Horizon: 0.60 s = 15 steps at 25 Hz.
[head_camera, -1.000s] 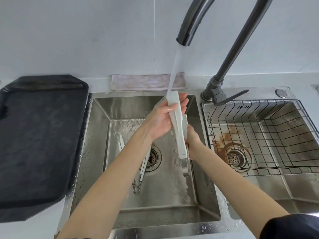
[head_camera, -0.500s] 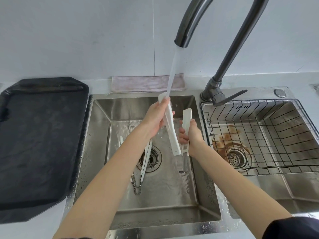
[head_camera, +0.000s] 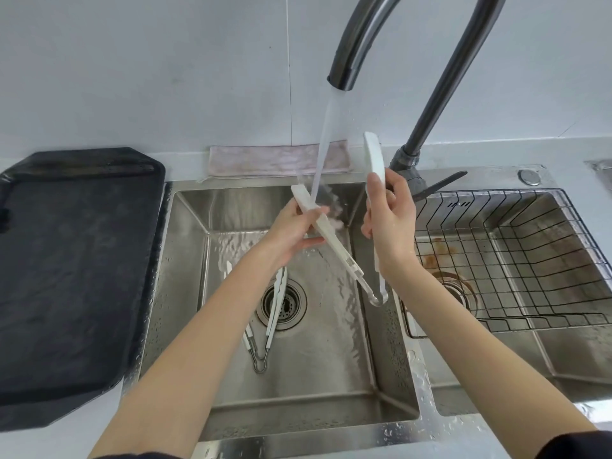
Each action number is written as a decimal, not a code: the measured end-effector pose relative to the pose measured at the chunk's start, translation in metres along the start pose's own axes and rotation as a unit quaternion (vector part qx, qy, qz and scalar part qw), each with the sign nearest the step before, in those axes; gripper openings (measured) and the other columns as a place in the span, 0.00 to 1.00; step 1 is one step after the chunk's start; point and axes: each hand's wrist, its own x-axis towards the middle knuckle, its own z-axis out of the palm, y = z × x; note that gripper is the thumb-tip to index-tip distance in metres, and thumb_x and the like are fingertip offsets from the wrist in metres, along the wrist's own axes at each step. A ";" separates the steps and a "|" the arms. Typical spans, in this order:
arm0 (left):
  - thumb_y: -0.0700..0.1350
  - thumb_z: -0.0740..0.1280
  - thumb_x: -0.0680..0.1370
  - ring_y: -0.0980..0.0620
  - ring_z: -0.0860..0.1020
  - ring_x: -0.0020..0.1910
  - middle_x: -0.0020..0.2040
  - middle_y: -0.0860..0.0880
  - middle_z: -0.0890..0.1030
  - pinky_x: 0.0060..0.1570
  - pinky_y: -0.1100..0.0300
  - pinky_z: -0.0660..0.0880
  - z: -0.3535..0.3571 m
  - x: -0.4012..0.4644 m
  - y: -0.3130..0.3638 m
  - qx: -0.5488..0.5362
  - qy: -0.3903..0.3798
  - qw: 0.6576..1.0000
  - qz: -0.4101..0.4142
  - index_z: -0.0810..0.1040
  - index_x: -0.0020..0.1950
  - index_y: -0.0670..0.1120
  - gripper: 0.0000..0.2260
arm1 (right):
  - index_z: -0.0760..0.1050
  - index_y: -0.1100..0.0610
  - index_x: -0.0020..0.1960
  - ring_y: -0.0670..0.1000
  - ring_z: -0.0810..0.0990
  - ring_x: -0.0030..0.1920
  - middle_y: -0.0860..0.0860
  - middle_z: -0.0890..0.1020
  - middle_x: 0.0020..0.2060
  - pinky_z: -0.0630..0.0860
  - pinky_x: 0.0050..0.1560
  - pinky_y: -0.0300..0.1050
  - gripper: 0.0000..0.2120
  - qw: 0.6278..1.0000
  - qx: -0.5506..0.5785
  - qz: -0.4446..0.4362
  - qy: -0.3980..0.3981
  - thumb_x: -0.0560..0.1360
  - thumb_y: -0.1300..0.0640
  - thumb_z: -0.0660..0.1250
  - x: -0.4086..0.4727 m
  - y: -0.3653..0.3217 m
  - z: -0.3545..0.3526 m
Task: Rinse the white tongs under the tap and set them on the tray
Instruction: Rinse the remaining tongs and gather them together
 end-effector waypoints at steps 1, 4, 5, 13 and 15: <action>0.37 0.61 0.78 0.49 0.80 0.47 0.52 0.48 0.78 0.44 0.54 0.81 -0.001 -0.001 -0.001 -0.002 -0.005 1.000 0.011 0.70 0.57 0.46 0.09 | 0.70 0.50 0.58 0.39 0.69 0.25 0.41 0.71 0.29 0.65 0.29 0.36 0.12 1.000 -0.006 -0.011 -0.012 0.77 0.48 0.61 -0.002 0.000 0.003; 0.34 0.61 0.77 0.53 0.82 0.43 0.63 0.46 0.74 0.36 0.57 0.82 -0.004 -0.003 -0.006 0.020 0.001 0.999 0.036 0.62 0.68 0.43 0.20 | 0.68 0.47 0.57 0.41 0.72 0.34 0.43 0.73 0.36 0.68 0.35 0.37 0.12 0.998 -0.035 -0.034 -0.042 0.75 0.47 0.61 -0.005 0.002 0.012; 0.32 0.60 0.77 0.55 0.82 0.41 0.66 0.44 0.72 0.34 0.59 0.81 -0.006 -0.004 -0.008 0.019 0.005 0.999 0.039 0.61 0.69 0.42 0.21 | 0.68 0.48 0.58 0.41 0.73 0.34 0.44 0.74 0.36 0.69 0.36 0.36 0.12 0.996 -0.047 -0.038 -0.058 0.76 0.48 0.62 -0.006 0.002 0.016; 0.32 0.59 0.77 0.49 0.81 0.44 0.53 0.46 0.77 0.40 0.57 0.81 -0.039 -0.013 -0.016 -0.075 0.056 0.995 0.033 0.60 0.70 0.44 0.22 | 0.68 0.55 0.67 0.45 0.80 0.44 0.42 0.78 0.40 0.76 0.46 0.41 0.17 0.985 -0.116 -0.024 -0.127 0.79 0.52 0.58 -0.004 -0.006 0.043; 0.32 0.60 0.77 0.50 0.81 0.44 0.51 0.48 0.77 0.41 0.58 0.81 -0.046 -0.016 -0.017 -0.068 0.068 0.994 0.044 0.61 0.69 0.45 0.22 | 0.69 0.54 0.68 0.42 0.80 0.44 0.44 0.79 0.44 0.75 0.50 0.41 0.18 0.981 -0.126 -0.011 -0.144 0.80 0.50 0.54 -0.003 -0.002 0.043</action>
